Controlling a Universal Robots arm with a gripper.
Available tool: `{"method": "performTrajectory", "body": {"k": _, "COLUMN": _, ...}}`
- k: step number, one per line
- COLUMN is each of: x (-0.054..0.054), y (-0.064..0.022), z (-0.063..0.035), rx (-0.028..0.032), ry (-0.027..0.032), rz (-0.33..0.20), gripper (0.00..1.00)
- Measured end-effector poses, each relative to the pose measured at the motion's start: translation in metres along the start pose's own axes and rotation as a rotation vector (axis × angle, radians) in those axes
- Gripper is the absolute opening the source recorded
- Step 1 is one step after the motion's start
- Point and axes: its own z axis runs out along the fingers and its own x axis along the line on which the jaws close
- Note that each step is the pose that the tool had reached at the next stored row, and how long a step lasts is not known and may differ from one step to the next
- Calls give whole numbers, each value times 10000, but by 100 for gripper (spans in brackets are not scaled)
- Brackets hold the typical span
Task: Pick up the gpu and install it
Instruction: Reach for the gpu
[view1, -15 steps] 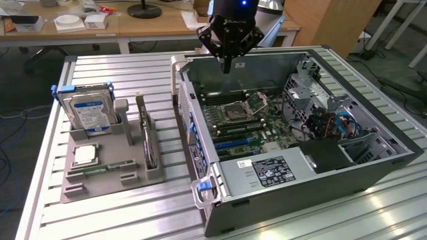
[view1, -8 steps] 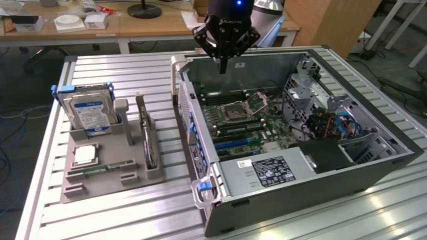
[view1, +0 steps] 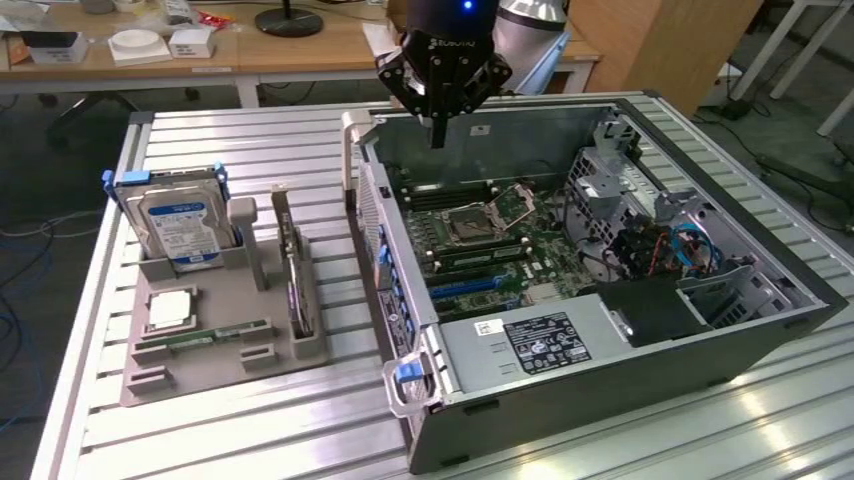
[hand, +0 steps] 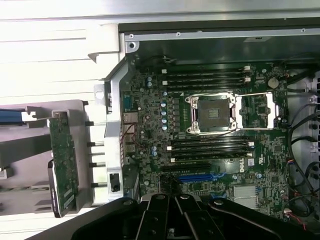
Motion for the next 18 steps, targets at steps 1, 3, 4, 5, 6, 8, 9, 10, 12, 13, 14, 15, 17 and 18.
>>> {"method": "performTrajectory", "body": {"k": 1, "x": 9, "y": -1, "z": 0, "rx": 0, "ry": 0, "rz": 0, "gripper": 10}}
{"method": "performTrajectory", "body": {"k": 3, "x": 31, "y": -2, "z": -1, "rx": 0, "ry": 0, "rz": 0, "gripper": 10}}
{"method": "performTrajectory", "body": {"k": 4, "x": 42, "y": -3, "z": -1, "rx": 0, "ry": 0, "rz": 0, "gripper": 10}}
{"method": "performTrajectory", "body": {"k": 5, "x": 54, "y": -4, "z": -1, "rx": 0, "ry": 0, "rz": 0, "gripper": 10}}
{"method": "performTrajectory", "body": {"k": 6, "x": 67, "y": -5, "z": -2, "rx": 0, "ry": 0, "rz": 0, "gripper": 10}}
{"method": "performTrajectory", "body": {"k": 8, "x": 93, "y": -7, "z": -3, "rx": 0, "ry": 0, "rz": -1, "gripper": 10}}
{"method": "performTrajectory", "body": {"k": 9, "x": 105, "y": -8, "z": -3, "rx": 1, "ry": 0, "rz": 0, "gripper": 10}}
{"method": "performTrajectory", "body": {"k": 10, "x": 117, "y": -9, "z": -4, "rx": 1, "ry": 1, "rz": -1, "gripper": 10}}
{"method": "performTrajectory", "body": {"k": 12, "x": 143, "y": -11, "z": -4, "rx": 0, "ry": 0, "rz": -1, "gripper": 10}}
{"method": "performTrajectory", "body": {"k": 13, "x": 154, "y": -11, "z": -4, "rx": 0, "ry": 0, "rz": 0, "gripper": 10}}
{"method": "performTrajectory", "body": {"k": 14, "x": 167, "y": -12, "z": -4, "rx": 0, "ry": 0, "rz": 0, "gripper": 10}}
{"method": "performTrajectory", "body": {"k": 15, "x": 179, "y": -13, "z": -5, "rx": 0, "ry": 0, "rz": 0, "gripper": 10}}
{"method": "performTrajectory", "body": {"k": 17, "x": 202, "y": -15, "z": -5, "rx": 0, "ry": 0, "rz": 0, "gripper": 10}}
{"method": "performTrajectory", "body": {"k": 18, "x": 213, "y": -16, "z": -6, "rx": 0, "ry": 0, "rz": 0, "gripper": 10}}
